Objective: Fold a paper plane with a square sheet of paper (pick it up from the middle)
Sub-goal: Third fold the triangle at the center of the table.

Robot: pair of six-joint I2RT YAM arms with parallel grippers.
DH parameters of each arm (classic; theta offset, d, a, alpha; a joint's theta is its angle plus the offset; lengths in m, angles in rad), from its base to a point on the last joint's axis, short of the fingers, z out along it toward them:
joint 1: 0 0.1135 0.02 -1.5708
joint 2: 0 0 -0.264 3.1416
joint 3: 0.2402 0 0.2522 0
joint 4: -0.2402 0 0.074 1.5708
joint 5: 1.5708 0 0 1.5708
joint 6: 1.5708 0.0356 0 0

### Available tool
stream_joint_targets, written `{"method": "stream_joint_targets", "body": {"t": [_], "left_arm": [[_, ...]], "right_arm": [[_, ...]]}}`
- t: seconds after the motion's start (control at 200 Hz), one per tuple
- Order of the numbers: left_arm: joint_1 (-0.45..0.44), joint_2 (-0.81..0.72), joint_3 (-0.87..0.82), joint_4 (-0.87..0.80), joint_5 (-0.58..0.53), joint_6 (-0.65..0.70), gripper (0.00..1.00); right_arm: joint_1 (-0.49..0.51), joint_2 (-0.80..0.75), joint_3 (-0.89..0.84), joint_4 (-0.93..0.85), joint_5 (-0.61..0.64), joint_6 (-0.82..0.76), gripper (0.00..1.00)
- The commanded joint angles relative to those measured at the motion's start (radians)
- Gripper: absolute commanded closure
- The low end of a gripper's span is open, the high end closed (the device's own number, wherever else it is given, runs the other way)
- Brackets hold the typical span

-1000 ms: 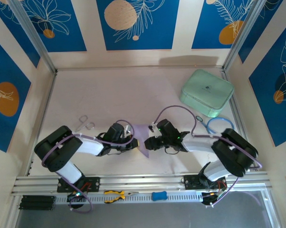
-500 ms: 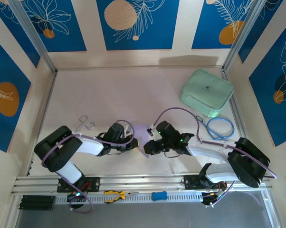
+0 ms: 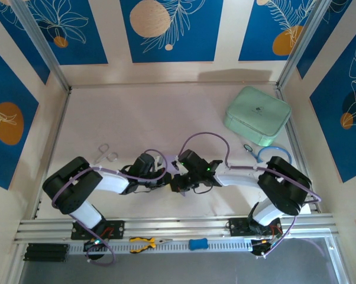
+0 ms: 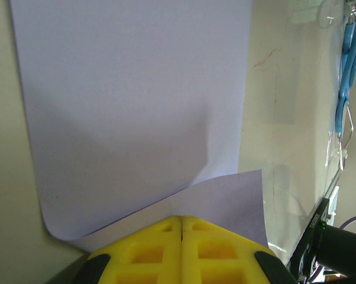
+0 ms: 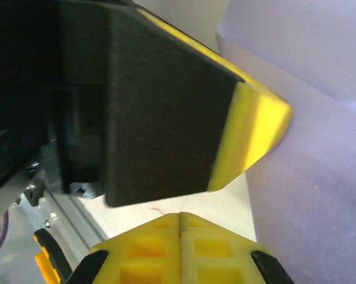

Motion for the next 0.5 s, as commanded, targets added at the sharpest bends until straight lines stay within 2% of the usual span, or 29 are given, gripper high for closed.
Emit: {"method": "stream_joint_targets", "body": {"t": [0.0,0.495], "left_arm": [[-0.009,0.011,-0.003,-0.070,-0.021,0.025,1.00],[-0.009,0.027,-0.001,-0.062,-0.020,0.024,1.00]], "right_arm": [[0.009,0.032,0.021,-0.050,0.025,0.007,0.95],[-0.023,-0.009,-0.116,0.025,0.000,0.047,0.95]]}}
